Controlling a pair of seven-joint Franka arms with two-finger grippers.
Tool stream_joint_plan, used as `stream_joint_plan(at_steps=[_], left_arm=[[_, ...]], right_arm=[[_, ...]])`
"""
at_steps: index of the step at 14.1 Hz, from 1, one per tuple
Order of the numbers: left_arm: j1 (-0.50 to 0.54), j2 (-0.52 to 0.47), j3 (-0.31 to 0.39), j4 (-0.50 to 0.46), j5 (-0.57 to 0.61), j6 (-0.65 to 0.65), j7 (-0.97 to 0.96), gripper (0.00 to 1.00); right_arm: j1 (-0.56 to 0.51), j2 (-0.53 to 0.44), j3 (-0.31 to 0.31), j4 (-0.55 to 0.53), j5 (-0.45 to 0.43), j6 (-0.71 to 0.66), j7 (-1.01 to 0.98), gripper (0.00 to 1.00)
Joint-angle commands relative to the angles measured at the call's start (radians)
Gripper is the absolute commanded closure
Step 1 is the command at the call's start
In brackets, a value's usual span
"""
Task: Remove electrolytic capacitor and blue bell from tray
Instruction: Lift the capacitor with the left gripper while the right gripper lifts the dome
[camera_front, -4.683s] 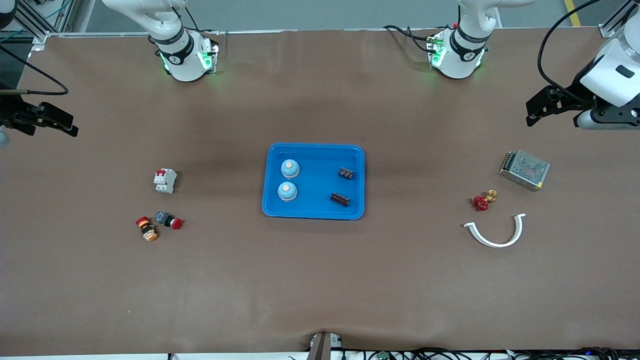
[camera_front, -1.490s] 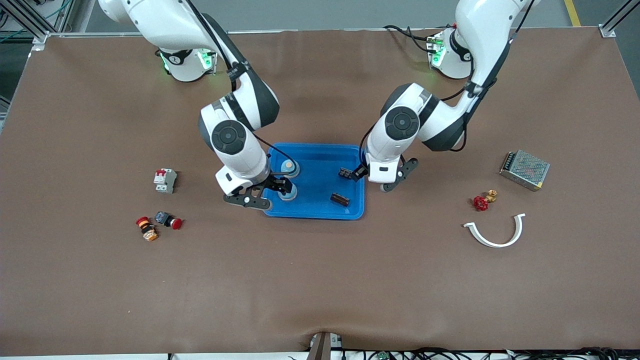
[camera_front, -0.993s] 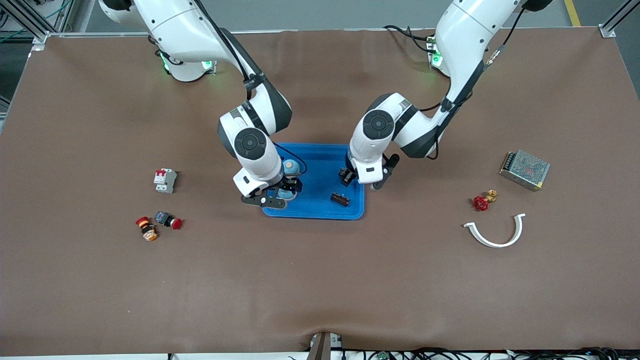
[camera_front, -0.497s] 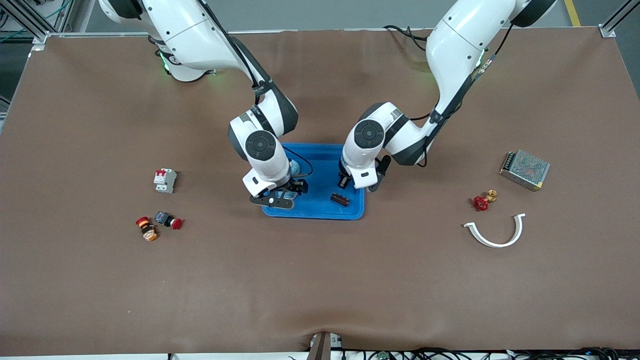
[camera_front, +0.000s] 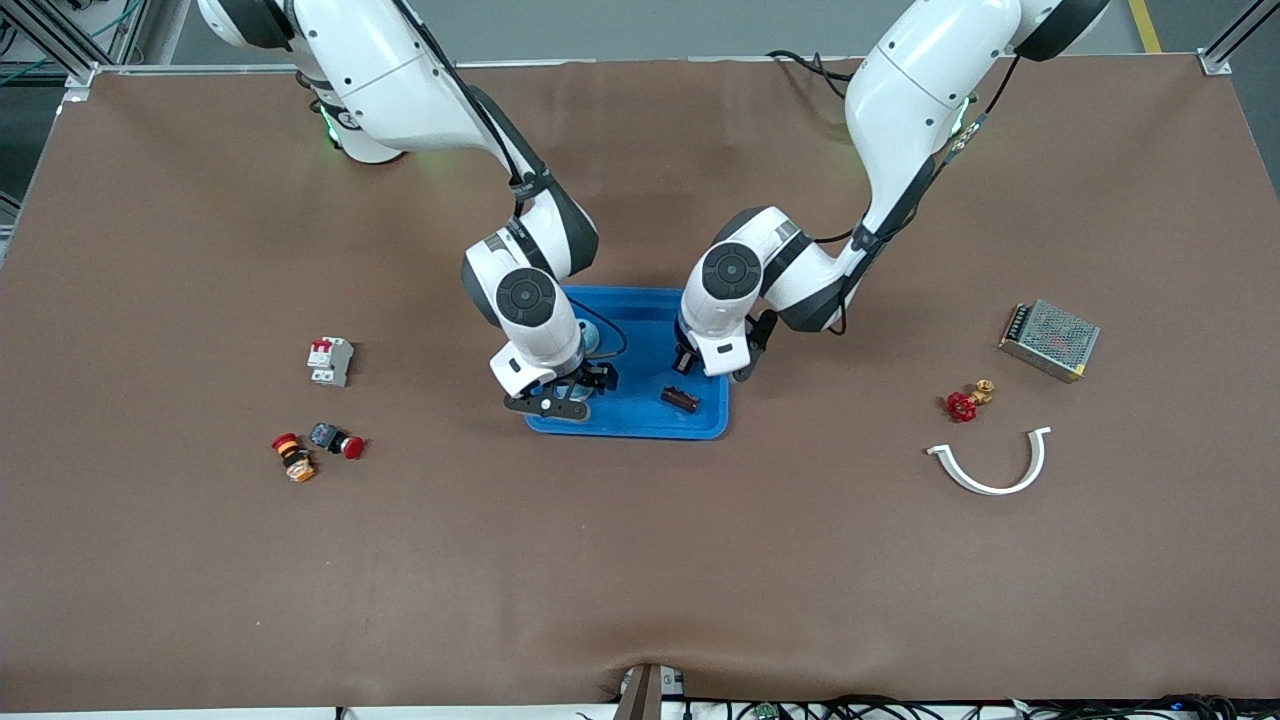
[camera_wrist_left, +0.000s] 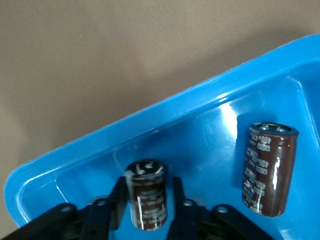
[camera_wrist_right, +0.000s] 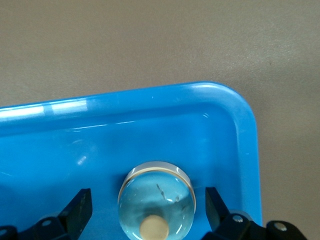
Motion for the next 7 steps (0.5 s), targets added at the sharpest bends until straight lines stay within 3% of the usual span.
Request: stream_joint_plan(at_steps=[1, 3, 7], left_arm=[[-0.010, -0.009, 0.007, 0.018, 0.045, -0.017, -0.014, 1.00], [0.002, -0.026, 0.006, 0.037, 0.100, -0.060, -0.008, 1.00], [0.025, -0.077, 0.003, 0.130, 0.108, -0.276, 0.110, 1.00]], right_arm=[[0.015, 0.018, -0.012, 0.009, 0.006, 0.021, 0.019, 0.00], [0.015, 0.021, -0.012, 0.009, 0.006, 0.027, 0.019, 0.00], [0.016, 0.030, -0.012, 0.009, 0.006, 0.029, 0.019, 0.00]])
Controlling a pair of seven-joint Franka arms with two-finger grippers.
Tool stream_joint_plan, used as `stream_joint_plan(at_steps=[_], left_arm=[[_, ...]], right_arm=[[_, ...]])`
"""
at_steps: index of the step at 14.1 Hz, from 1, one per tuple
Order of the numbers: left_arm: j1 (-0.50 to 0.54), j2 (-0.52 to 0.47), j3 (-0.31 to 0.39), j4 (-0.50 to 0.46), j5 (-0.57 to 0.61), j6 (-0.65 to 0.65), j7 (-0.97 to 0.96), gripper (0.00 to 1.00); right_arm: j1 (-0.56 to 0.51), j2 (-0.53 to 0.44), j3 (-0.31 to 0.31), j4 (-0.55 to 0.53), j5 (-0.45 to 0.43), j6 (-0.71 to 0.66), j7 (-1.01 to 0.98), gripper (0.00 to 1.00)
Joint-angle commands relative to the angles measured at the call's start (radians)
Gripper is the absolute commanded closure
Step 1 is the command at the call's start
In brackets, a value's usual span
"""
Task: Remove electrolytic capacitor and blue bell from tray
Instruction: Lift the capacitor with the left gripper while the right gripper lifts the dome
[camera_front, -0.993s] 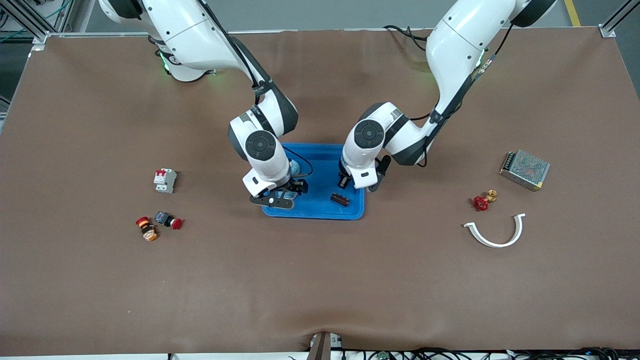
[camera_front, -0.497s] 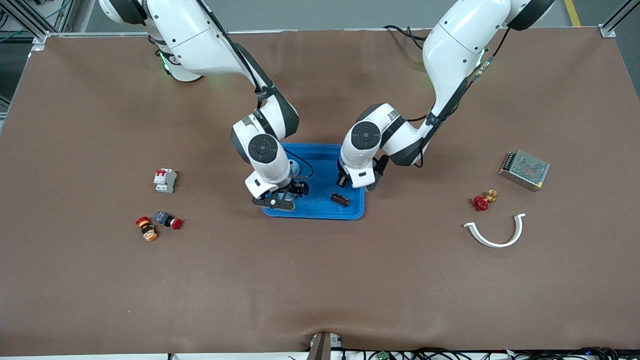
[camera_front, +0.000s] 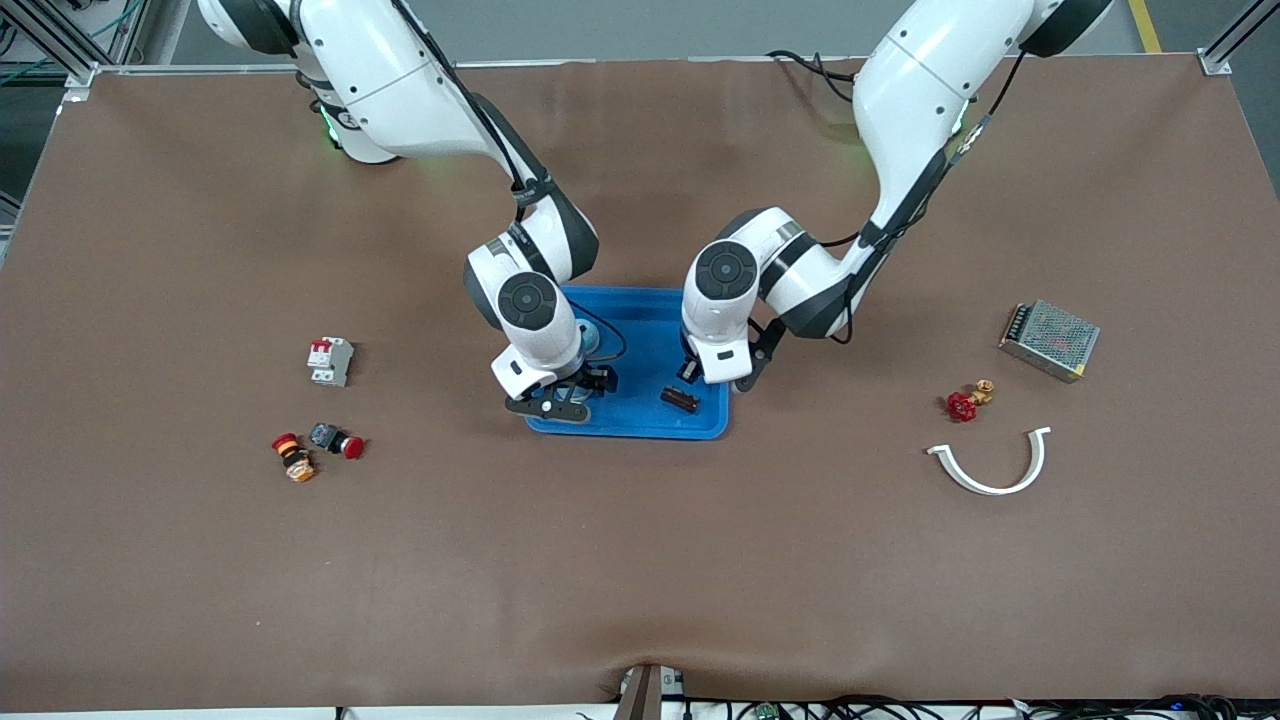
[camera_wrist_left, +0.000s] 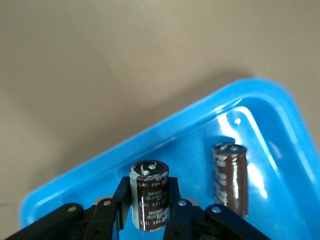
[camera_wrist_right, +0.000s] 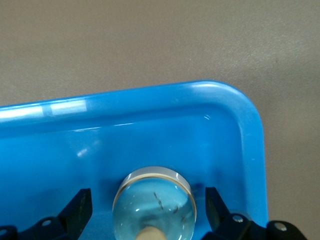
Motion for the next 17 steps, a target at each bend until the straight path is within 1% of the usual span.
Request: stream_joint_plan(at_steps=[1, 3, 4, 5, 6, 7, 9, 10, 11, 13, 15, 17], left_arm=[[0.026, -0.058, -0.001, 0.042, 0.011, -0.129, 0.090, 1.00], [0.066, -0.095, -0.003, 0.040, 0.002, -0.166, 0.175, 1.00], [0.083, -0.112, -0.004, 0.036, 0.002, -0.193, 0.213, 1.00], [0.103, -0.126, -0.004, 0.034, 0.002, -0.228, 0.263, 1.00], [0.117, -0.138, -0.004, 0.030, 0.000, -0.259, 0.314, 1.00], [0.133, -0.149, -0.004, 0.022, 0.000, -0.281, 0.346, 1.00], [0.176, -0.187, -0.006, -0.024, 0.000, -0.289, 0.417, 1.00], [0.204, -0.209, -0.006, -0.054, 0.000, -0.289, 0.481, 1.00], [0.231, -0.233, -0.006, -0.088, 0.002, -0.287, 0.535, 1.00], [0.279, -0.256, -0.006, -0.127, 0.002, -0.287, 0.615, 1.00], [0.336, -0.258, -0.006, -0.160, 0.003, -0.276, 0.682, 1.00], [0.383, -0.255, -0.004, -0.177, 0.010, -0.276, 0.809, 1.00]], right_arm=[[0.016, 0.014, -0.012, 0.009, 0.004, 0.010, 0.019, 0.00], [0.016, 0.014, -0.012, 0.009, 0.004, 0.010, 0.019, 0.00], [0.016, 0.016, -0.012, 0.009, 0.004, 0.010, 0.019, 0.07], [0.016, 0.016, -0.012, 0.009, 0.004, 0.010, 0.019, 0.25], [0.015, 0.016, -0.012, 0.009, 0.004, 0.010, 0.019, 0.37], [0.015, 0.016, -0.012, 0.009, 0.004, 0.010, 0.019, 0.47], [0.012, 0.017, -0.012, 0.009, 0.004, 0.010, 0.019, 0.60], [0.012, 0.017, -0.012, 0.009, 0.004, 0.008, 0.019, 0.64], [0.012, 0.016, -0.012, 0.009, 0.004, 0.007, 0.019, 0.64], [0.010, 0.013, -0.012, 0.009, 0.004, 0.000, 0.019, 0.64], [0.015, 0.005, -0.012, 0.012, 0.004, -0.013, 0.059, 0.63], [0.013, -0.022, -0.012, 0.015, 0.003, -0.064, 0.064, 0.63]])
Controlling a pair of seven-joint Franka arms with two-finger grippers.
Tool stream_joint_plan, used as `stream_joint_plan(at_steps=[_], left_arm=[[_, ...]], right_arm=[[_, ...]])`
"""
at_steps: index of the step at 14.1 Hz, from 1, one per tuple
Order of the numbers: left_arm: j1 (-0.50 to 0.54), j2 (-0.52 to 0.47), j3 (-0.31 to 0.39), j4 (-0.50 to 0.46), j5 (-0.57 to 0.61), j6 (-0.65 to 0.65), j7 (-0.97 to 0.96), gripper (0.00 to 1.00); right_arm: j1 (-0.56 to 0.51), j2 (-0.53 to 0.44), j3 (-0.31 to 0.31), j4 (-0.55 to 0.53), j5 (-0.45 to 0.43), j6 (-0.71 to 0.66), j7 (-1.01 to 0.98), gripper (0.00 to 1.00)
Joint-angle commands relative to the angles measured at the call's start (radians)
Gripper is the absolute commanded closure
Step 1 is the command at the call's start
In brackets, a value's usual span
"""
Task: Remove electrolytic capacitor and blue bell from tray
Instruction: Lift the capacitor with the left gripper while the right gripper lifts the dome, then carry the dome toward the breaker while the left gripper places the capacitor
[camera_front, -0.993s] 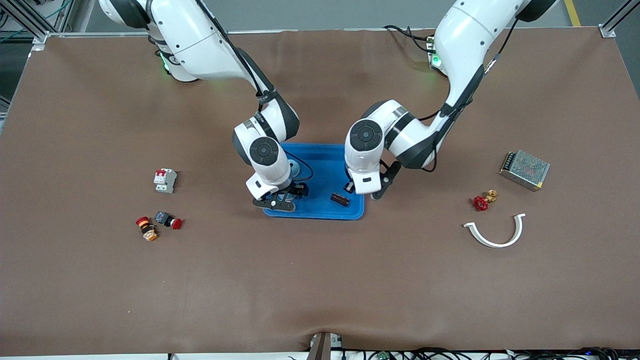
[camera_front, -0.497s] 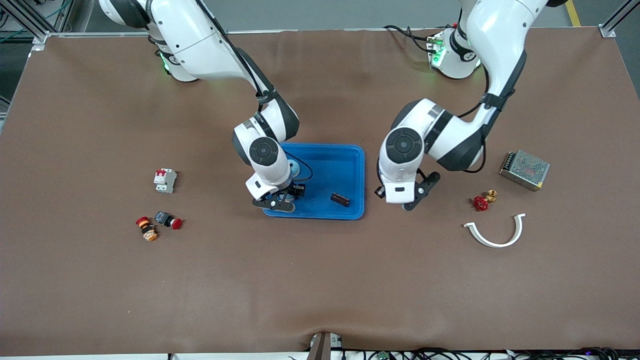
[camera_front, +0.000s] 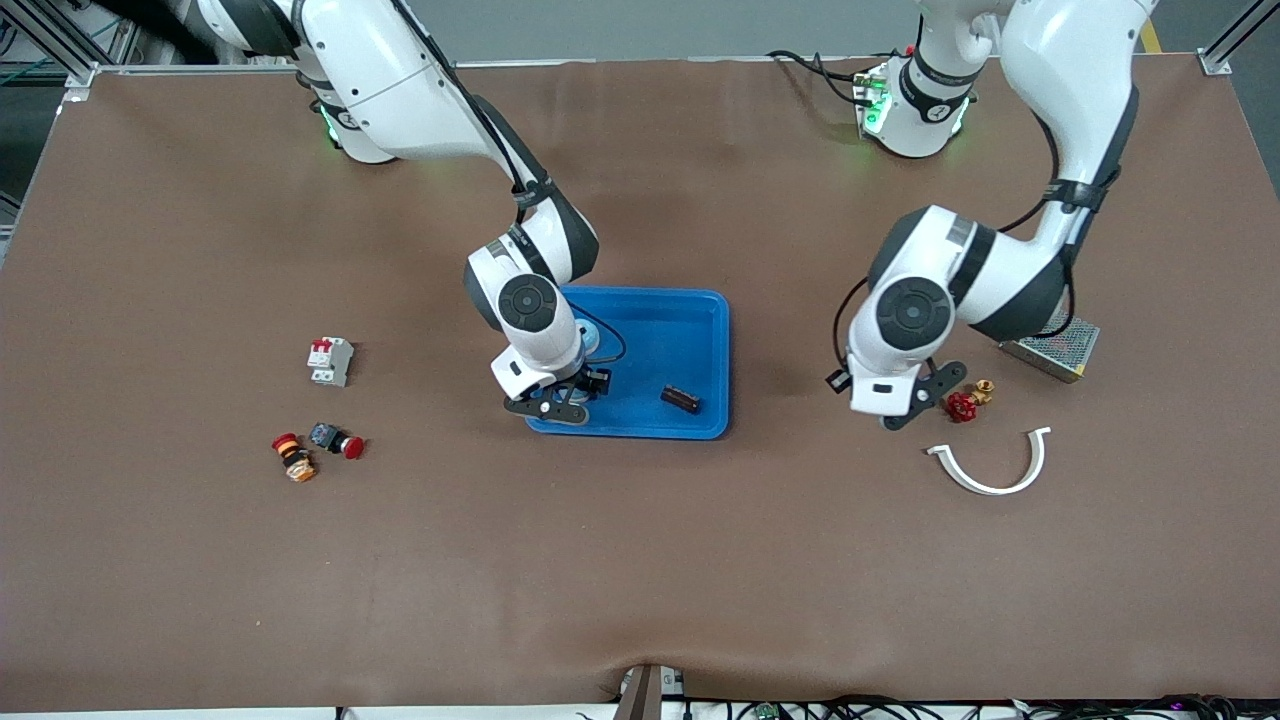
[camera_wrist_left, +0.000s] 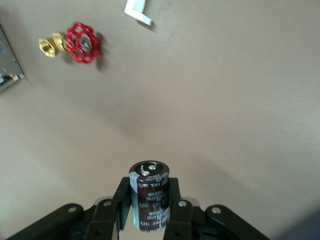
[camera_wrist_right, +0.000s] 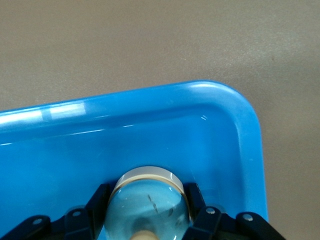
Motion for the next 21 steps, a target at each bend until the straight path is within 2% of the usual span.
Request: stream_joint_plan(at_steps=[1, 3, 5, 7, 9, 11, 15, 17, 21], left_arm=[[0.073, -0.028, -0.007, -0.064, 0.016, 0.016, 0.136, 1.00], [0.106, -0.024, -0.006, -0.083, 0.017, 0.023, 0.219, 1.00], [0.143, -0.019, -0.006, -0.112, 0.022, 0.045, 0.260, 1.00], [0.184, -0.019, -0.006, -0.155, 0.086, 0.074, 0.276, 1.00], [0.224, -0.018, -0.006, -0.213, 0.137, 0.176, 0.274, 1.00], [0.273, -0.004, -0.006, -0.236, 0.151, 0.235, 0.274, 1.00], [0.278, 0.021, -0.004, -0.241, 0.152, 0.241, 0.274, 1.00], [0.304, 0.037, -0.003, -0.241, 0.154, 0.260, 0.268, 1.00], [0.307, 0.062, -0.001, -0.241, 0.152, 0.258, 0.251, 1.00]], right_arm=[[0.011, -0.049, -0.010, 0.013, 0.003, -0.100, 0.021, 0.63], [-0.005, -0.124, -0.013, 0.015, -0.008, -0.189, -0.003, 0.63], [-0.044, -0.196, -0.015, 0.017, -0.008, -0.299, -0.110, 0.64], [-0.110, -0.257, -0.015, 0.020, -0.005, -0.364, -0.231, 0.64], [-0.162, -0.305, -0.015, 0.020, -0.006, -0.422, -0.363, 0.64], [-0.199, -0.337, -0.024, 0.018, -0.014, -0.459, -0.483, 0.64], [-0.288, -0.394, -0.036, 0.010, -0.130, -0.528, -0.723, 0.64], [-0.363, -0.405, -0.036, 0.009, -0.176, -0.551, -0.933, 0.64], [-0.553, -0.412, -0.033, 0.001, -0.172, -0.553, -1.251, 0.64]])
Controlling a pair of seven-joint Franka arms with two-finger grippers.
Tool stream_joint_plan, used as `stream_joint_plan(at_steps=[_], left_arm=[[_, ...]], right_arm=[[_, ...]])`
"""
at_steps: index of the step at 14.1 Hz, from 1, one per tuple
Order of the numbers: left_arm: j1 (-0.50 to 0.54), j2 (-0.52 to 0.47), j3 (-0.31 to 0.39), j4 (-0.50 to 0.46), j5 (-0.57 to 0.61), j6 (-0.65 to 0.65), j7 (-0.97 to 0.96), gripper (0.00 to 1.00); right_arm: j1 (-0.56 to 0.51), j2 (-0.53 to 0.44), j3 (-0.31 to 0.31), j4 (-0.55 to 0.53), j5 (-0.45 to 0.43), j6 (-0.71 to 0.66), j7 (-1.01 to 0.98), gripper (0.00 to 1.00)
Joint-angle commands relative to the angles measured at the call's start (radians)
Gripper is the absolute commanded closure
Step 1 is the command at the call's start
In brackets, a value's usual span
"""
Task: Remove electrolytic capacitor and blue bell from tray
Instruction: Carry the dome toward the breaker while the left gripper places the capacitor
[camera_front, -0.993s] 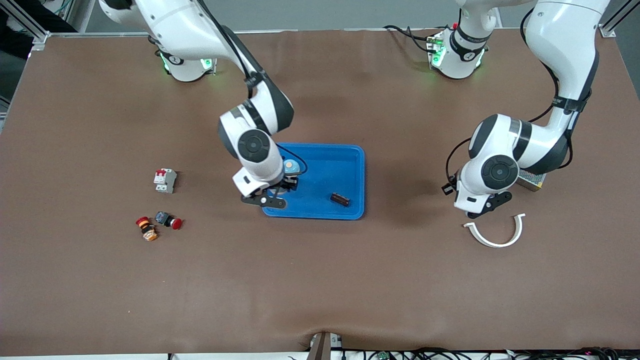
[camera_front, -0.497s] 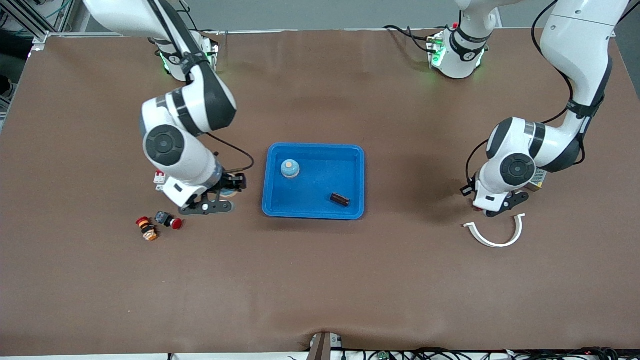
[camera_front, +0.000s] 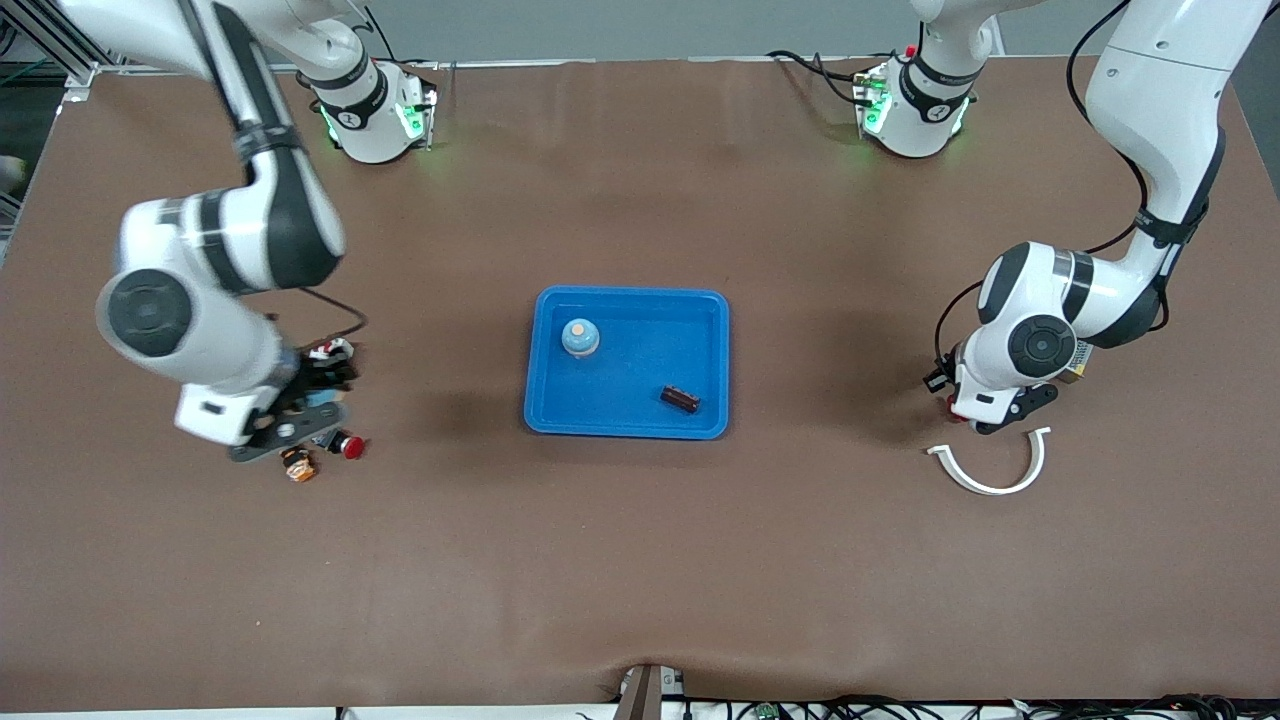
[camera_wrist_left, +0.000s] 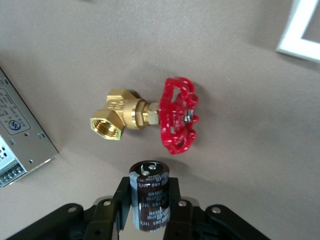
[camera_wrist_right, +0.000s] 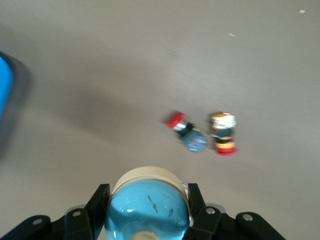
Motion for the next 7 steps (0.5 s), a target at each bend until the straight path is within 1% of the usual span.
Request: stream_joint_plan(at_steps=[1, 2, 3, 4, 5, 6, 7], left_arm=[[0.010, 0.010, -0.005, -0.007, 0.022, 0.014, -0.034, 1.00], [0.009, 0.015, -0.005, -0.007, 0.022, 0.011, -0.056, 0.99], [0.007, 0.018, -0.005, -0.007, 0.022, 0.011, -0.076, 0.92], [0.007, 0.023, -0.005, -0.004, 0.022, 0.008, -0.082, 0.72], [0.009, 0.023, -0.005, -0.003, 0.022, 0.007, -0.082, 0.19], [0.009, 0.023, -0.005, 0.000, 0.022, 0.005, -0.084, 0.00], [0.007, 0.018, -0.005, 0.003, 0.022, 0.002, -0.085, 0.00]], right_arm=[[-0.115, -0.037, 0.023, -0.042, -0.012, -0.002, -0.159, 0.64], [-0.149, -0.035, 0.023, -0.043, -0.012, -0.004, -0.198, 0.64], [-0.178, -0.034, 0.023, -0.043, -0.010, -0.002, -0.233, 0.64], [-0.204, -0.032, 0.023, -0.046, -0.012, -0.001, -0.256, 0.64], [-0.241, -0.032, 0.023, -0.072, -0.012, 0.009, -0.276, 0.64], [-0.270, -0.035, 0.023, -0.095, -0.010, 0.019, -0.293, 0.64], [-0.298, -0.041, 0.023, -0.130, -0.010, 0.036, -0.307, 0.64]])
